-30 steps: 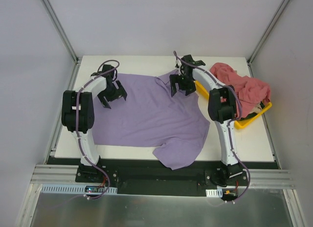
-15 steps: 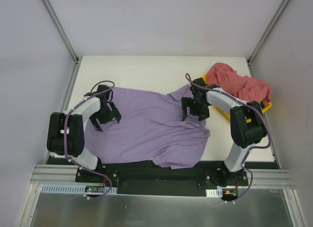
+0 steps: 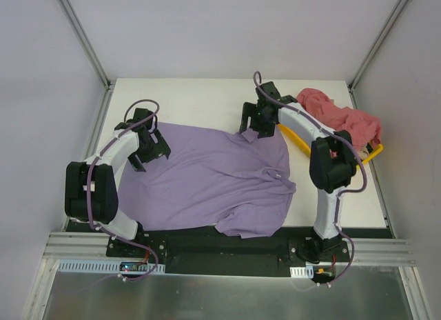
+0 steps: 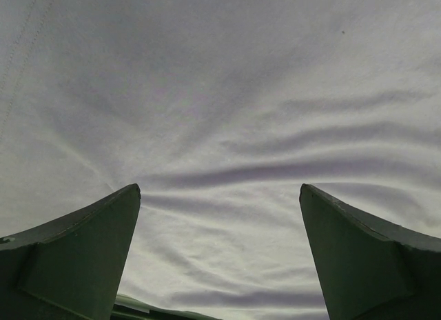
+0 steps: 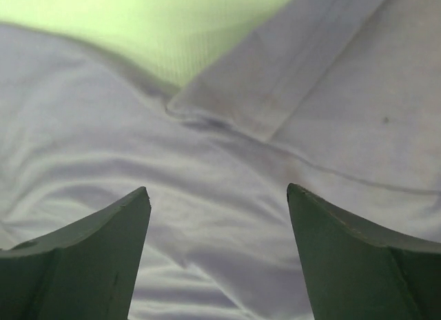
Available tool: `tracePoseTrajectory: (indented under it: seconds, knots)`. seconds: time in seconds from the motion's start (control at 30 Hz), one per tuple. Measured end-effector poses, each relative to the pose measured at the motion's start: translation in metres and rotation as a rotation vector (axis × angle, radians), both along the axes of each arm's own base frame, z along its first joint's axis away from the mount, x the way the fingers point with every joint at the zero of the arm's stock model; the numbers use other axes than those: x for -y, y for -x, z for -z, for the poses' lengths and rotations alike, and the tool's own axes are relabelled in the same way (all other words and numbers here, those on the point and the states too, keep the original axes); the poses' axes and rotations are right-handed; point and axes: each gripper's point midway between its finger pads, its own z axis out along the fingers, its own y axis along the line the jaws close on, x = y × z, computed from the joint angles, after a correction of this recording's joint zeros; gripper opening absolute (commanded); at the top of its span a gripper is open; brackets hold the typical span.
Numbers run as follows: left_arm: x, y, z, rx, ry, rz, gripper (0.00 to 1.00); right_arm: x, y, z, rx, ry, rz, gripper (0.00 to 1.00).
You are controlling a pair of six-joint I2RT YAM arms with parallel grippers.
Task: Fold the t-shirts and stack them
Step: Flatten out the tshirt
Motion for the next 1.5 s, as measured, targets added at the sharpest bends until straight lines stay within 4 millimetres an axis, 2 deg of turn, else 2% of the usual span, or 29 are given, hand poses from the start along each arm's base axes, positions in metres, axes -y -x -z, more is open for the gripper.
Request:
tracePoseTrajectory:
  seconds: [0.1, 0.23, 0.3, 0.47, 0.57, 0.7, 0.87, 1.07, 1.5]
  knots:
    - [0.0, 0.001, 0.004, -0.017, -0.002, 0.0, 0.99, -0.008, -0.015, 0.029, -0.06, 0.004, 0.048, 0.69]
    - [0.0, 0.002, 0.007, -0.027, -0.003, 0.0, 0.99, -0.005, -0.008, 0.066, -0.166, 0.038, 0.096, 0.67]
    - [0.0, 0.002, 0.008, -0.032, -0.003, 0.0, 0.99, -0.004, -0.007, 0.075, -0.202, 0.049, 0.113, 0.67]
    - [0.0, 0.003, 0.012, -0.044, -0.004, 0.0, 0.99, -0.008, -0.026, 0.066, -0.172, 0.02, 0.139, 0.64]
    - [0.0, 0.004, 0.015, -0.055, -0.006, 0.001, 0.99, -0.01, -0.031, 0.07, -0.171, 0.015, 0.143, 0.55]
    - [0.0, 0.004, 0.018, -0.065, -0.007, 0.001, 0.99, -0.012, -0.034, 0.075, -0.185, 0.006, 0.151, 0.52]
    - [0.0, 0.005, 0.019, -0.071, -0.007, 0.001, 0.99, -0.016, -0.034, 0.072, -0.193, -0.024, 0.153, 0.22]
    - [-0.001, 0.005, 0.019, -0.071, -0.007, 0.001, 0.99, -0.019, -0.034, 0.071, -0.199, -0.041, 0.159, 0.01]
    - [-0.001, 0.005, 0.019, -0.071, -0.009, 0.006, 0.99, -0.023, -0.047, 0.059, -0.17, -0.098, 0.152, 0.0]
